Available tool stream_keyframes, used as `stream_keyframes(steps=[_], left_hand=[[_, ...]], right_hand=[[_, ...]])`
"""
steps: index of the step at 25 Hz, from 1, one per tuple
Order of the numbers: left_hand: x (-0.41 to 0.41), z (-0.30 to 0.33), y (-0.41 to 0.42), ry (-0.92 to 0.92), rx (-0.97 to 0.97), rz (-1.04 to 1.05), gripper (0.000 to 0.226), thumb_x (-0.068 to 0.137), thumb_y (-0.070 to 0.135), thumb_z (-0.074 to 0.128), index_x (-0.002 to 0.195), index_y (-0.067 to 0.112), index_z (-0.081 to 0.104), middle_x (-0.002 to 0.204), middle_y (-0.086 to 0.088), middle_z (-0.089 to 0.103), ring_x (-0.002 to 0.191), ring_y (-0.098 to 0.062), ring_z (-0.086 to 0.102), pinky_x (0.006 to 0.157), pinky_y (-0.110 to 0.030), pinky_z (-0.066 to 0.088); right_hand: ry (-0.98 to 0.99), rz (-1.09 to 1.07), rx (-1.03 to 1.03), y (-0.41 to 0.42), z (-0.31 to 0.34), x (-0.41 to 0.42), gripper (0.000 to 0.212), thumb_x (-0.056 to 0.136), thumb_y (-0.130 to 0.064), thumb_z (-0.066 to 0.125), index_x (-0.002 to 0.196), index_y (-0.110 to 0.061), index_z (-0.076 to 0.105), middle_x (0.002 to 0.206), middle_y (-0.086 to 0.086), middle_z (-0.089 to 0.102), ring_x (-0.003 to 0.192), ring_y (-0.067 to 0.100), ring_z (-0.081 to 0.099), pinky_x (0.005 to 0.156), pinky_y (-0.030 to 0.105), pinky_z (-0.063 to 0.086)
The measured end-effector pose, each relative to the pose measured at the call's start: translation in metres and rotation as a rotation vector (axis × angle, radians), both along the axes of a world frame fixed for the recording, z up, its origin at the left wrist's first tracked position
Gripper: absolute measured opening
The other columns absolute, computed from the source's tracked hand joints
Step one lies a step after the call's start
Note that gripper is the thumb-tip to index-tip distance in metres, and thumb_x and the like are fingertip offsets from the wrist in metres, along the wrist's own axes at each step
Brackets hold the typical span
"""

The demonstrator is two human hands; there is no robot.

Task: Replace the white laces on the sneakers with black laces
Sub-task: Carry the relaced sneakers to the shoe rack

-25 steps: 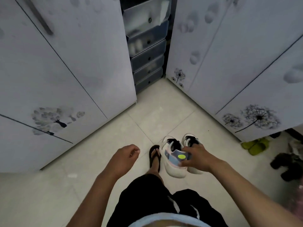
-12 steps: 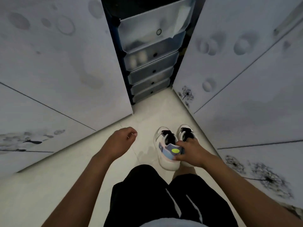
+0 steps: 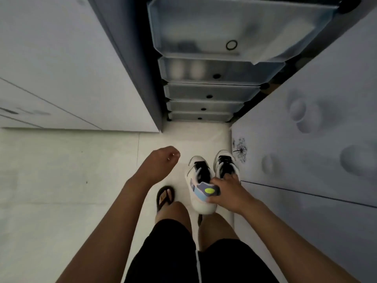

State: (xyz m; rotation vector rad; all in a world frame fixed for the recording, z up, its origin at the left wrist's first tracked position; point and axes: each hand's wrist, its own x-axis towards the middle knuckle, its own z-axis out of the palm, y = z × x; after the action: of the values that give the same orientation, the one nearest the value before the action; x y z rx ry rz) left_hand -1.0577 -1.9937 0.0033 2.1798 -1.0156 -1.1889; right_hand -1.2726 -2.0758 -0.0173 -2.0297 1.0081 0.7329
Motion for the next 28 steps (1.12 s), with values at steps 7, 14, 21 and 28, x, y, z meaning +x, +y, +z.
stream_keyframes(steps=[7, 14, 21, 28], left_hand=[[-0.015, -0.19, -0.098, 0.083, 0.026, 0.102, 0.017, 0.094, 0.011, 0.051, 0.098, 0.004, 0.065, 0.084, 0.0, 0.063, 0.084, -0.021, 0.06, 0.083, -0.03, 0.047], [0.013, -0.473, -0.21, -0.001, -0.061, 0.057, 0.02, 0.093, 0.007, 0.051, 0.104, 0.002, 0.067, 0.105, -0.006, 0.066, 0.09, -0.015, 0.058, 0.067, -0.006, 0.037], [0.036, -0.67, -0.29, -0.681, 0.033, -0.588, 0.047, 0.096, 0.011, 0.038, 0.143, 0.014, 0.032, 0.152, -0.007, 0.026, 0.129, -0.026, 0.04, 0.096, -0.036, 0.041], [0.03, -0.7, -0.3, -1.185, -0.079, -0.784, 0.072, 0.085, 0.017, 0.057, 0.147, 0.024, 0.021, 0.139, -0.008, 0.037, 0.114, -0.027, 0.045, 0.091, -0.039, 0.039]], right_hand=[[-0.097, -0.076, -0.066, -0.08, -0.175, 0.002, 0.052, 0.081, -0.046, 0.066, 0.125, -0.023, 0.051, 0.12, 0.012, 0.043, 0.119, 0.028, 0.034, 0.09, 0.027, 0.033], [-0.131, -0.05, -0.266, -0.136, -0.478, 0.022, 0.068, 0.056, -0.067, 0.052, 0.108, -0.026, 0.063, 0.104, 0.011, 0.062, 0.104, 0.032, 0.054, 0.085, 0.033, 0.04], [-0.122, -0.02, -0.576, -0.132, -0.637, 0.018, 0.038, 0.065, -0.049, 0.058, 0.097, -0.03, 0.056, 0.087, 0.009, 0.05, 0.082, 0.035, 0.056, 0.048, 0.038, 0.051], [-0.163, -0.088, -0.615, -0.09, -0.676, -0.019, 0.061, 0.036, -0.052, 0.053, 0.094, -0.038, 0.044, 0.091, 0.011, 0.042, 0.081, 0.028, 0.043, 0.041, 0.035, 0.049]])
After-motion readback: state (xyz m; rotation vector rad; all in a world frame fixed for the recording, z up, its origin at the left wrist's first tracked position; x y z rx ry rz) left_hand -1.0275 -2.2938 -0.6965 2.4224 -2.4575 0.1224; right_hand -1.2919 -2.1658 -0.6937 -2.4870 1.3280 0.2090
